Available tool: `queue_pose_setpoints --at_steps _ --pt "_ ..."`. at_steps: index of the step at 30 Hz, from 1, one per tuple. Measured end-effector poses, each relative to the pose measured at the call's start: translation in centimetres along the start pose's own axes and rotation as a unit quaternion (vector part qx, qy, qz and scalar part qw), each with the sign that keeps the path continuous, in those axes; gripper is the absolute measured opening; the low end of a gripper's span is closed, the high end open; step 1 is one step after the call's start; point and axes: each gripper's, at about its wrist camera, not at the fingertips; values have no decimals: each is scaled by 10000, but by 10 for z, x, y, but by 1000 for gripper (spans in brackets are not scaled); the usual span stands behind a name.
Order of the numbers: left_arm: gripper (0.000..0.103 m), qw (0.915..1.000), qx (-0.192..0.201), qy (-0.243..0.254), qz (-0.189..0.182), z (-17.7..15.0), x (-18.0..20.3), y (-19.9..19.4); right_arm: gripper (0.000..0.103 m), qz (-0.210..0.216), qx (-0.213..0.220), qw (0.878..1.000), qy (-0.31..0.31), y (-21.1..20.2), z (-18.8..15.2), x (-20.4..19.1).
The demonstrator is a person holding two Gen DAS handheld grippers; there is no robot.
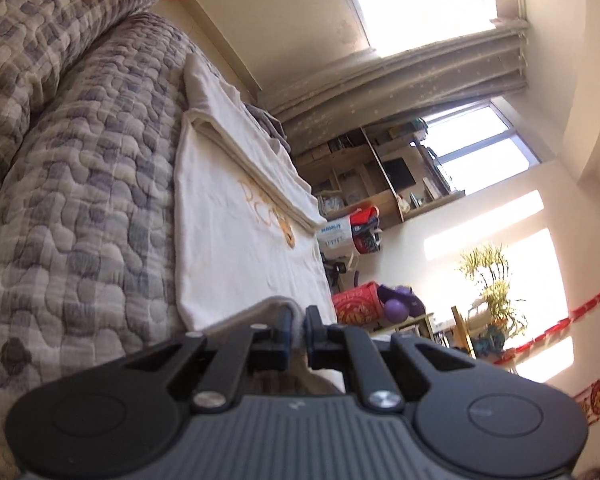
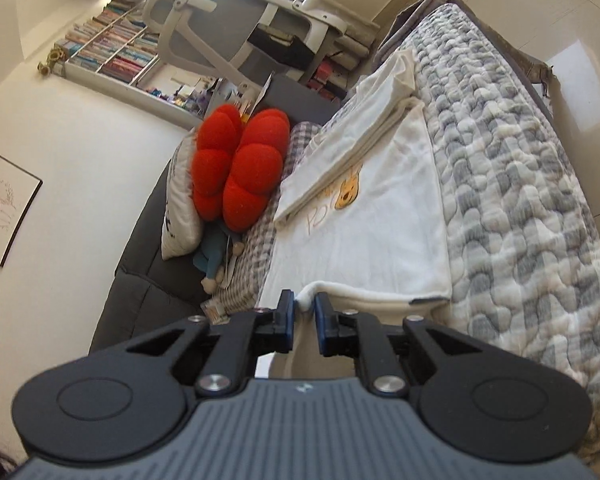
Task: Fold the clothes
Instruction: 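Lift the held hem with both grippers and fold it toward the collar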
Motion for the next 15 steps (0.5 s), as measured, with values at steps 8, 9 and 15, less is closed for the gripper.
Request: queue_pose_setpoints --at_steps 8,9,15 --pt "7 9930 389 -774 806 30 -30 47 13 -950 439 9927 593 29 28 35" --pt "7 9914 441 -820 920 31 -31 51 12 -1089 515 9904 679 31 29 40" --pt "12 9866 731 -839 1192 33 -26 48 16 -1443 1099 9800 820 21 27 53"
Point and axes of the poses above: each gripper's, at about its wrist camera, not at the fingertips, and y roughly the way its jaws point, x to its right, z to its top
